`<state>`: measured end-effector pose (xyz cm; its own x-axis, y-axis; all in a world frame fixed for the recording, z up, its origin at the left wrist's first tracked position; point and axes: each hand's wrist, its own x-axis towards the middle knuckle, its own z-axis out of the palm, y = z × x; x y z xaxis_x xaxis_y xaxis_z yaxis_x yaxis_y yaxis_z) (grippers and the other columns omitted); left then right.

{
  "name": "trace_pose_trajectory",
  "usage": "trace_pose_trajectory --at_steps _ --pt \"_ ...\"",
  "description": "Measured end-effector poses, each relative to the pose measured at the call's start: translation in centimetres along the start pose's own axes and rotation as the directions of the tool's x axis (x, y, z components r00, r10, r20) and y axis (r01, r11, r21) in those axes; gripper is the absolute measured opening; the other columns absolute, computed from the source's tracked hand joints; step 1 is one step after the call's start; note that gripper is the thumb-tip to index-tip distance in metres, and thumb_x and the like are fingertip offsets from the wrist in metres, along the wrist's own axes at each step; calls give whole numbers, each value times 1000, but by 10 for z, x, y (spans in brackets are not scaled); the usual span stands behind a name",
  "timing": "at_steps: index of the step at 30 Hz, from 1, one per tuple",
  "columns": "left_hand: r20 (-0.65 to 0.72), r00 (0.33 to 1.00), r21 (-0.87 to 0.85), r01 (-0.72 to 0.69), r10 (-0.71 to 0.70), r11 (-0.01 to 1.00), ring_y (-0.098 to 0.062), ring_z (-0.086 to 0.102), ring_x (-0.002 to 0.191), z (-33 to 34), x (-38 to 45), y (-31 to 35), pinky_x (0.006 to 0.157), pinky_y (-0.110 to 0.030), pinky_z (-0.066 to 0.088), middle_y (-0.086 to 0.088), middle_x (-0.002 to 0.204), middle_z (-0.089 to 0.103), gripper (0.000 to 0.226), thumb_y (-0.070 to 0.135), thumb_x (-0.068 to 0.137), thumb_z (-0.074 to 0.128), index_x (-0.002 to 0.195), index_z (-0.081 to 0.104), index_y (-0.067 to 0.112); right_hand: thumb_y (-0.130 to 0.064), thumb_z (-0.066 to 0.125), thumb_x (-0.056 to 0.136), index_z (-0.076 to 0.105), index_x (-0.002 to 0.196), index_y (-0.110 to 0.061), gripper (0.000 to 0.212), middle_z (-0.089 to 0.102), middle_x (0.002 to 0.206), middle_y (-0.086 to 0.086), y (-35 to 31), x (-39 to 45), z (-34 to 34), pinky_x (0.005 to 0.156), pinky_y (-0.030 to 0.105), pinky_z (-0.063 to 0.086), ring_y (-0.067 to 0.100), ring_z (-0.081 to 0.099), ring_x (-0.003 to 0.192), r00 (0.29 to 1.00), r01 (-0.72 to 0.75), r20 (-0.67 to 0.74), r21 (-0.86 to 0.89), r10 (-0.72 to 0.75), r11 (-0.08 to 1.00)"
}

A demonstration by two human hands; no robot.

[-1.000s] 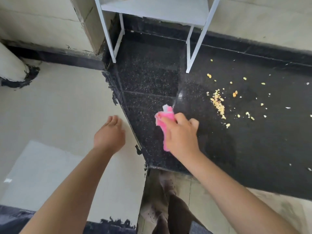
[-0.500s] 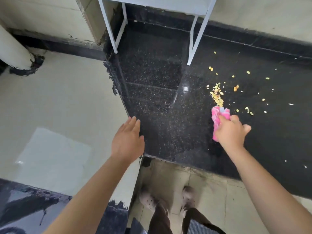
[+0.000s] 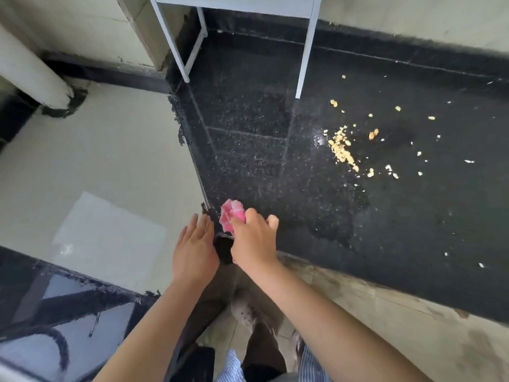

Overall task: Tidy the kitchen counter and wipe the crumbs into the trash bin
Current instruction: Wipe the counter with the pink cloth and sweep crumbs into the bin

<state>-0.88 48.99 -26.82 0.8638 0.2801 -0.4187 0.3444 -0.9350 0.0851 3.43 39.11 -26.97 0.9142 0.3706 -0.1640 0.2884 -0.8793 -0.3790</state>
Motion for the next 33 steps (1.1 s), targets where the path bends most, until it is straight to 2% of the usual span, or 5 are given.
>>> trace_pose_trajectory --at_steps 8,14,24,28,33 --pt "69 996 71 57 -62 996 -18 -9 148 -4 -4 18 120 -35 -3 -2 160 0 61 7 93 33 151 13 10 -13 76 50 74 74 -24 27 55 60 2 131 -44 -20 70 29 9 23 57 48 989 -83 -132 -154 63 985" --pt "54 998 104 30 -36 994 -21 -13 147 1 -17 39 120 -39 -3 -3 160 -3 64 9 93 33 151 7 12 -4 45 87 63 118 -17 38 53 112 16 207 -31 -82 93 35 23 33 53 95 918 -385 -141 -77 372 920" --pt "134 984 98 -131 117 987 -17 -5 148 23 -33 90 120 -35 4 -2 160 -3 62 10 97 32 152 3 14 -17 70 74 58 123 -31 52 54 109 2 116 -44 -52 74 30 12 24 52 101 991 130 -22 -73 -132 989" --pt "163 980 156 -142 116 977 -19 0 148 16 -30 95 119 -33 11 -6 159 1 61 11 97 33 151 7 10 -12 88 37 74 81 -20 47 55 66 2 141 -65 -33 60 28 -1 22 56 54 980 197 34 -239 -194 951" --pt "140 985 116 -115 98 987 -20 8 146 15 -37 105 116 -28 20 -7 157 10 56 7 96 33 149 15 5 -26 49 74 75 83 -25 27 54 61 0 224 -91 -51 64 24 -4 22 58 51 992 56 -99 -236 -81 970"
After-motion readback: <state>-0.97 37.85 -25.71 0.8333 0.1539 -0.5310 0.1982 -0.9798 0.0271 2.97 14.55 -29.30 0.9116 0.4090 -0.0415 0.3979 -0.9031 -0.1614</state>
